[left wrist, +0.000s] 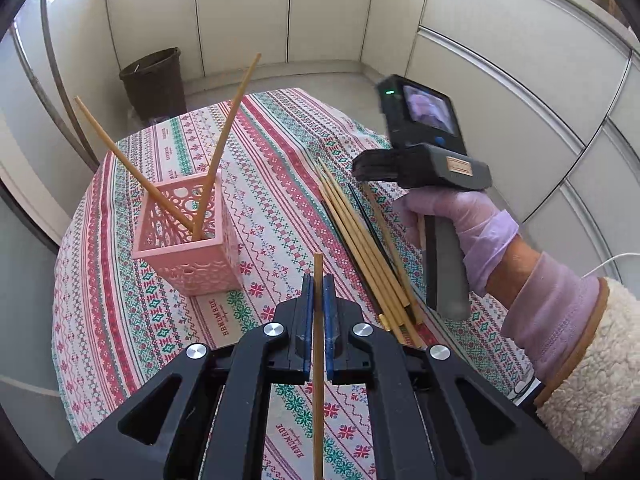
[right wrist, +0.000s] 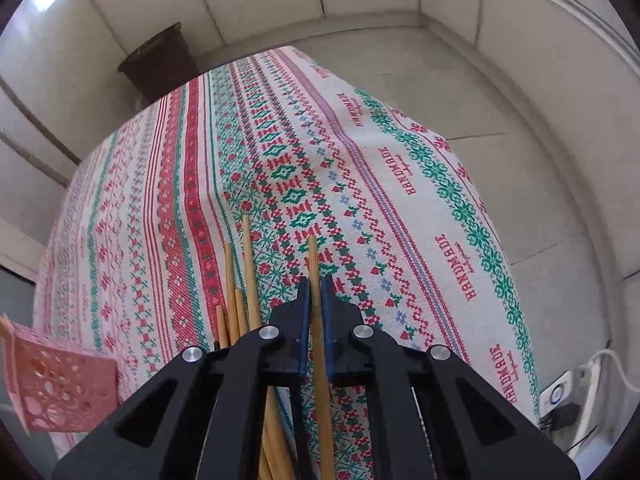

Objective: Organize utensils
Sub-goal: 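Carry the chopstick in the left tool over the pink basket and release it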

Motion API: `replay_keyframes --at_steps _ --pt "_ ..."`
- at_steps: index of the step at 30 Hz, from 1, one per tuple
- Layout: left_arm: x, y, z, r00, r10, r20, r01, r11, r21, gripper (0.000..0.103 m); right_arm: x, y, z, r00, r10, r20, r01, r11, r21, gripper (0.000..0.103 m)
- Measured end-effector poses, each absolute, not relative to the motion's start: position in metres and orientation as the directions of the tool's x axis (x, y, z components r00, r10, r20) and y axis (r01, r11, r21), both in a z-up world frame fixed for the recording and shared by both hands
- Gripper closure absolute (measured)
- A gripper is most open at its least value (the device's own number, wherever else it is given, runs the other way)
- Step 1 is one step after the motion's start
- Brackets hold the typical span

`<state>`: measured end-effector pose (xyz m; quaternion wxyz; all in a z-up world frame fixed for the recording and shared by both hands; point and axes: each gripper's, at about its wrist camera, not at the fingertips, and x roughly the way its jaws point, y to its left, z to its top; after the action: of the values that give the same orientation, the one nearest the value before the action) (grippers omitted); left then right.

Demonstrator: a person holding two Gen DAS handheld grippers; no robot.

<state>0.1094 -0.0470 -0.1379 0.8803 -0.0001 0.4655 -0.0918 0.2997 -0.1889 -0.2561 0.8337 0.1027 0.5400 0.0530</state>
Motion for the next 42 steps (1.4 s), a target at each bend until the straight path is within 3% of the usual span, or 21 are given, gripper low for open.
replay_keyframes --at_steps 7,24,31,42 --pt "0.1 -0.036 -0.115 0.6 -0.217 -0.77 0.161 0.976 -0.15 0.099 0.265 -0.219 -0.182 0.53 0.249 -0.811 0.025 0.951 0.309 0.097" --pt "0.072 -0.027 -0.056 0.739 -0.267 -0.619 0.167 0.962 -0.215 0.099 0.18 -0.238 -0.076 0.628 0.343 -0.699 -0.093 0.924 0.37 0.097" --pt "0.081 -0.003 -0.009 0.82 -0.221 -0.527 0.104 0.964 -0.244 0.099 0.182 -0.235 -0.048 0.667 0.395 -0.632 -0.115 0.892 0.436 0.097" --pt "0.097 0.056 0.046 0.912 -0.05 -0.406 -0.067 0.961 -0.269 0.099 0.174 -0.219 -0.014 0.677 0.489 -0.55 -0.202 0.842 0.5 0.097"
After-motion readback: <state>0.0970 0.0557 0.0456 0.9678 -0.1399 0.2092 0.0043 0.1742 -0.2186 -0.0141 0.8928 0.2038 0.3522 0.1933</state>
